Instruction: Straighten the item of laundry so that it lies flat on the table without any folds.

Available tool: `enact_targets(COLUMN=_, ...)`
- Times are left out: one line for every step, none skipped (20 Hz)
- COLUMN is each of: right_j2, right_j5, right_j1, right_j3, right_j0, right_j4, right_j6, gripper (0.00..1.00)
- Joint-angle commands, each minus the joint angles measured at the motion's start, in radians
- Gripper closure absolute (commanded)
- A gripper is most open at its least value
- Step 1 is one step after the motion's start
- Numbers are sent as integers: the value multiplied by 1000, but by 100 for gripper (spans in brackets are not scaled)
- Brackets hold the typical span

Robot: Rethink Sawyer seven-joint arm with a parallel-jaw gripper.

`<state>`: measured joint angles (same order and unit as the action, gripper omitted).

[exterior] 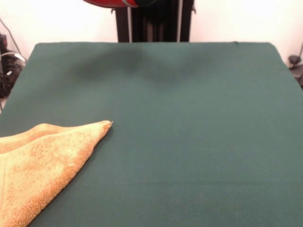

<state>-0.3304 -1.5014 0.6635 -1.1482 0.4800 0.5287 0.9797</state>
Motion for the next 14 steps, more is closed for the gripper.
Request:
enact_targets(right_j2=54, right_j5=-207, right_j1=-8, right_j3=-77, right_j0=24, right_j4=-233, right_j6=273, gripper=100)
enact_targets(right_j2=52, right_j5=-210, right_j1=-5, right_j3=-82, right_j0=24, right_j4=-233, right_j6=264, gripper=100)
enact_targets(right_j2=50, right_j5=-213, right_j1=-3, right_j3=-88, right_j0=24, right_j4=-233, right_j6=255, gripper=100)
enact_targets(right_j2=47, right_j5=-212, right_j1=-6, right_j3=-87, right_j0=24, right_j4=-235, right_j6=247, gripper=100)
enact_targets(right_j2=36, right_j5=-213, right_j1=-2, right_j3=-93, right_j0=19, right_j4=-239, right_j6=238, gripper=100)
enact_targets(right_j2=26, right_j5=-213, right_j1=3, right_j3=-100, right_j0=15, right_j4=-242, right_j6=230, gripper=100)
enact_targets(right_j2=15, right_j5=-214, right_j1=8, right_j3=-108, right_j0=10, right_j4=-246, right_j6=223, gripper=100)
enact_targets(right_j2=7, right_j5=-214, right_j1=11, right_j3=-112, right_j0=6, right_j4=-249, right_j6=215, gripper=100)
enact_targets(right_j2=-3, right_j5=-211, right_j1=16, right_j3=-119, right_j0=2, right_j4=-249, right_j6=205, gripper=100)
enact_targets(right_j2=-11, right_j5=-205, right_j1=12, right_j3=-114, right_j0=-1, right_j4=-246, right_j6=204, gripper=100)
enact_targets(right_j2=-31, right_j5=-196, right_j1=23, right_j3=-121, right_j0=-12, right_j4=-230, right_j6=203, gripper=100)
enact_targets(right_j2=-50, right_j5=-177, right_j1=29, right_j3=-113, right_j0=-24, right_j4=-187, right_j6=167, gripper=100)
enact_targets(right_j2=-65, right_j5=-129, right_j1=42, right_j3=-112, right_j0=-38, right_j4=-133, right_j6=79, gripper=100)
enact_targets(right_j2=-70, right_j5=-61, right_j1=59, right_j3=-109, right_j0=-46, right_j4=-88, right_j6=-40, gripper=100)
